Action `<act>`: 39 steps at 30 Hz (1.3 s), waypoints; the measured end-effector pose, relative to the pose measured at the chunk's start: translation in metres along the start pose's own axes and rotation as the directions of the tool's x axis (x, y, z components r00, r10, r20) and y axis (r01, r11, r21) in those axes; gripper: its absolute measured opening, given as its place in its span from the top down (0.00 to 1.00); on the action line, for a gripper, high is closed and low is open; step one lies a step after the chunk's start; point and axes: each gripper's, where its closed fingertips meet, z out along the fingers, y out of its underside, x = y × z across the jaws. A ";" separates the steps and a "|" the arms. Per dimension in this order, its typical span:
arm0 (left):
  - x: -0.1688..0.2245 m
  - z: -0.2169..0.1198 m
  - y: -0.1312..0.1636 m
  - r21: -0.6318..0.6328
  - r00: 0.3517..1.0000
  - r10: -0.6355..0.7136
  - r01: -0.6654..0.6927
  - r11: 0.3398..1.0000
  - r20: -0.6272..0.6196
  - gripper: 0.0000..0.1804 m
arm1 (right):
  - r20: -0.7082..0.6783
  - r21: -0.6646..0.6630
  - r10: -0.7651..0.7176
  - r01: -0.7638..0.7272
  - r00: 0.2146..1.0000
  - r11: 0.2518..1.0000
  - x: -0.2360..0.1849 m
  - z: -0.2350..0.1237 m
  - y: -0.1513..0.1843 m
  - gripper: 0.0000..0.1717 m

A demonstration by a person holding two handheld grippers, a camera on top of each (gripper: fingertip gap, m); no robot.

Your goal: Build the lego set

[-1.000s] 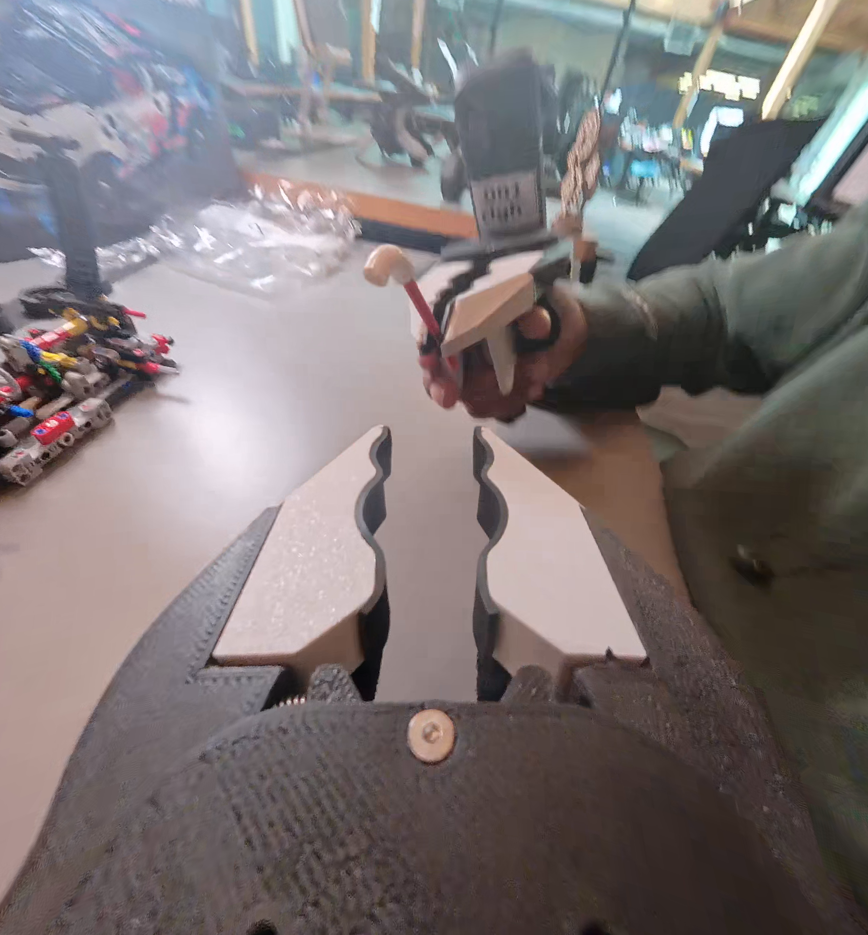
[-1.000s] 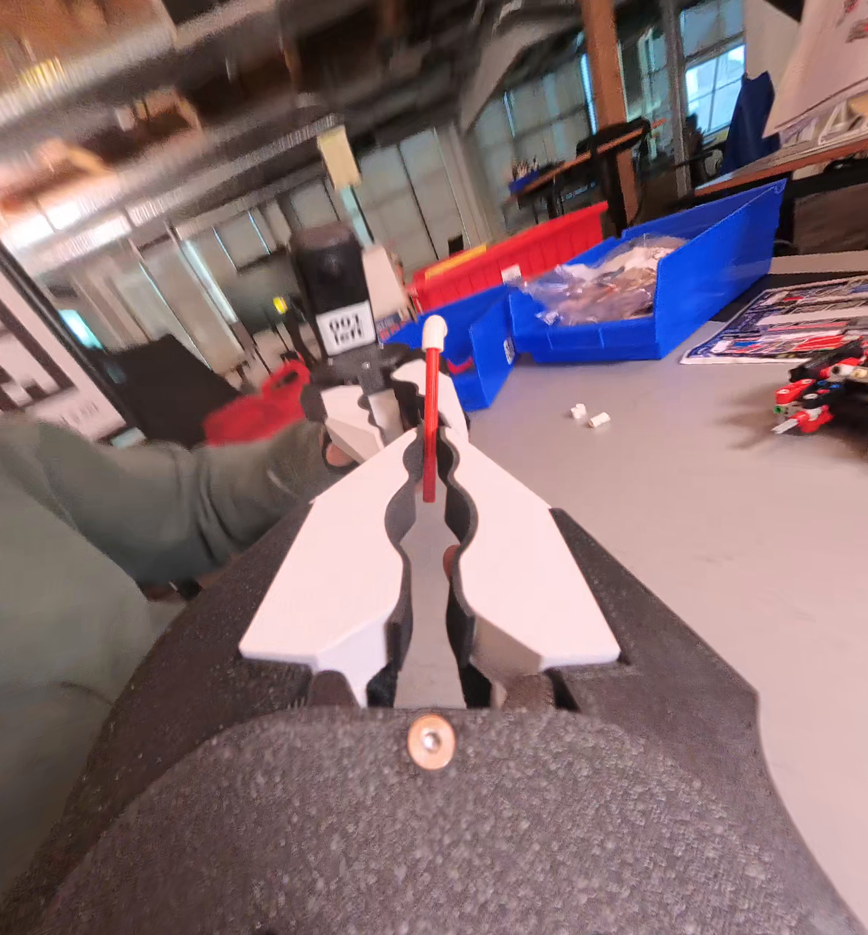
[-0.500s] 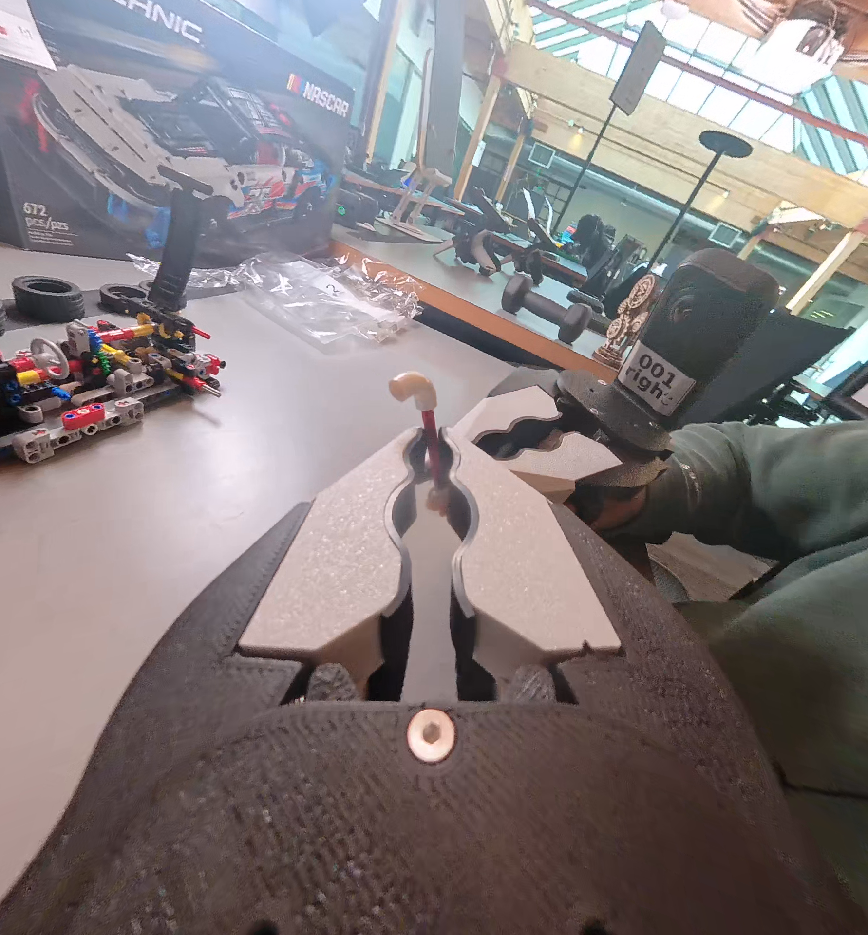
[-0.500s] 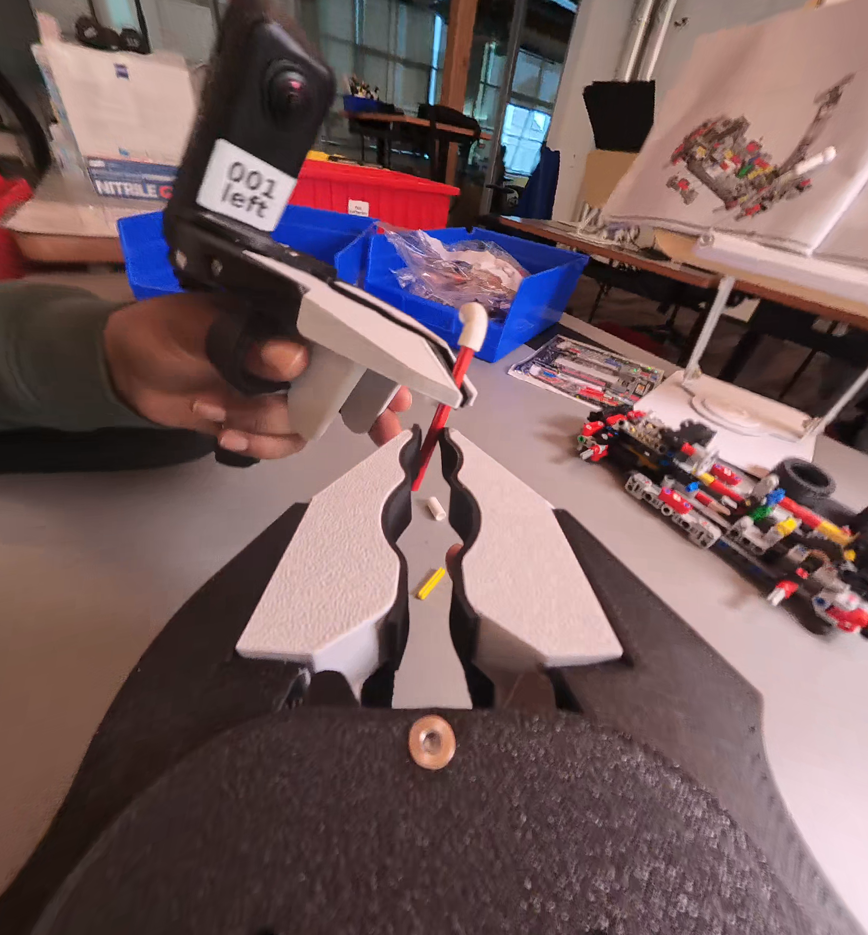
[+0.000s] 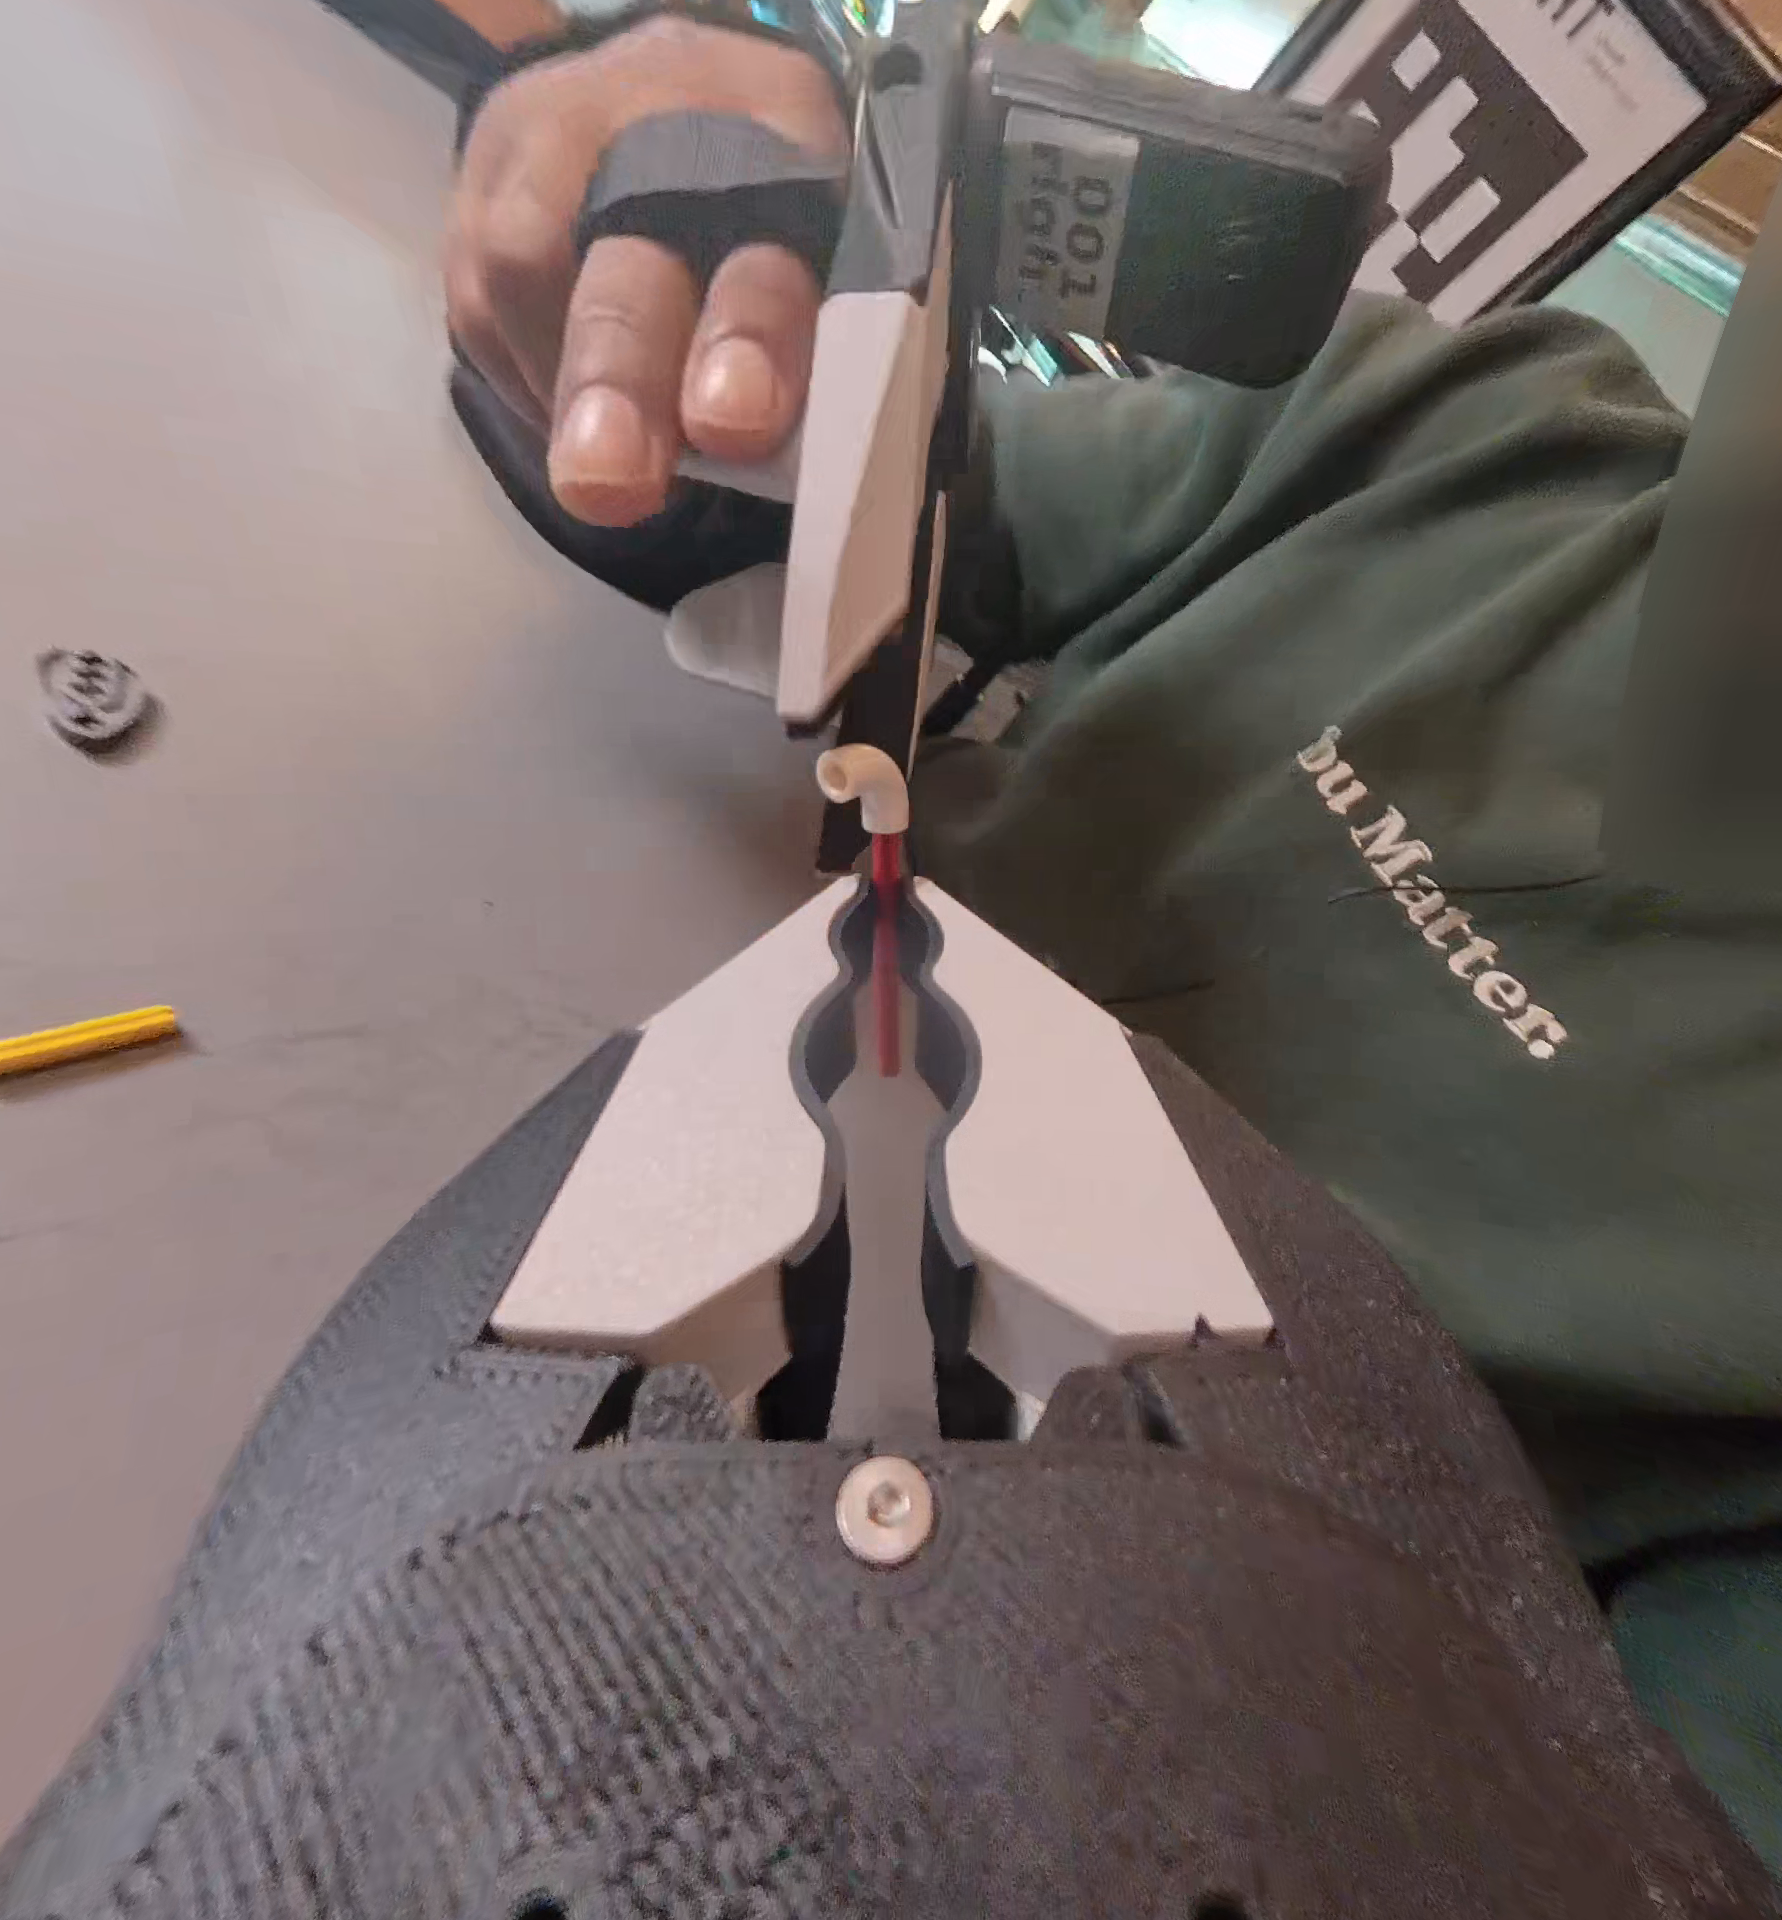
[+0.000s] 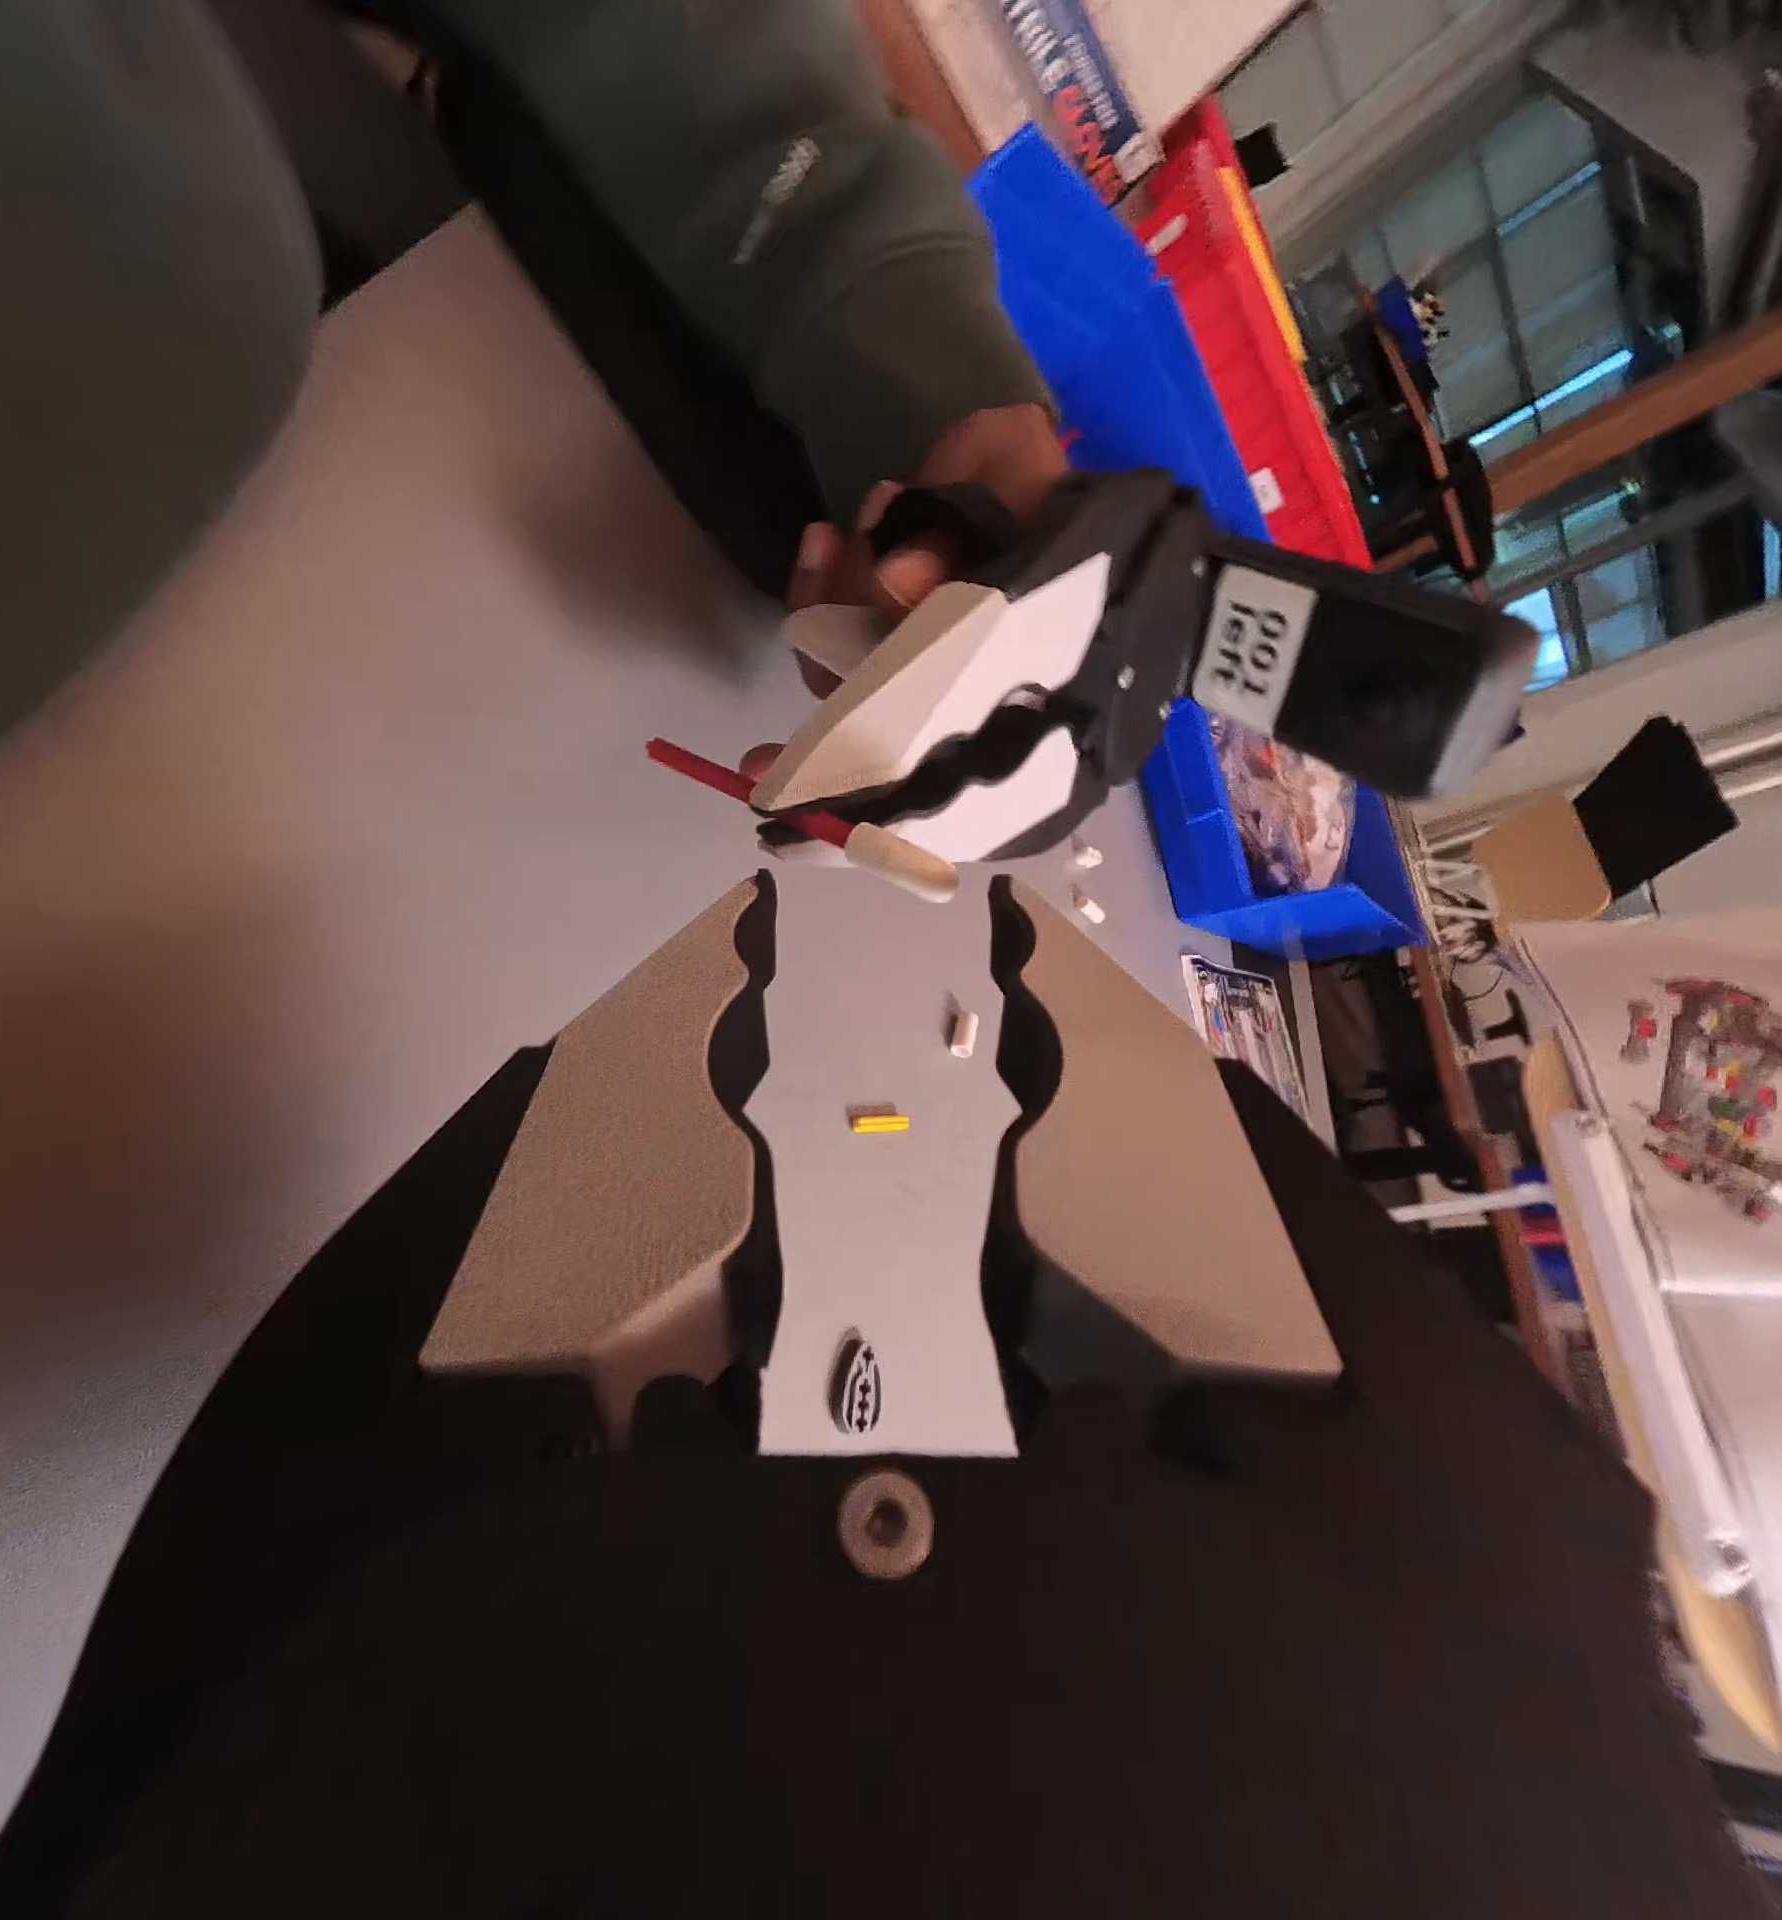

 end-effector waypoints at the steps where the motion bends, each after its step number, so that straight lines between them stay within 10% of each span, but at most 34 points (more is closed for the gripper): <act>1: 0.001 0.003 0.004 -0.024 1.000 -0.008 0.008 1.000 -0.016 0.99 | 0.014 -0.013 -0.035 0.035 0.999 0.999 -0.005 0.002 0.000 0.79; 9: -0.015 0.000 0.007 -0.006 0.999 -0.030 0.030 1.000 0.041 0.99 | 0.058 -0.056 0.199 -0.196 0.978 0.979 -0.005 0.001 0.022 0.97; 19: -0.058 -0.029 -0.011 -0.071 0.815 0.275 -0.278 0.958 0.510 0.95 | 0.046 -0.120 0.820 -0.811 0.571 0.572 0.011 0.007 0.067 0.97; 39: -0.062 -0.025 0.008 -0.224 0.787 0.332 -0.249 0.942 0.521 0.99 | 0.195 -0.108 0.855 -0.855 0.481 0.507 -0.006 0.012 0.048 0.97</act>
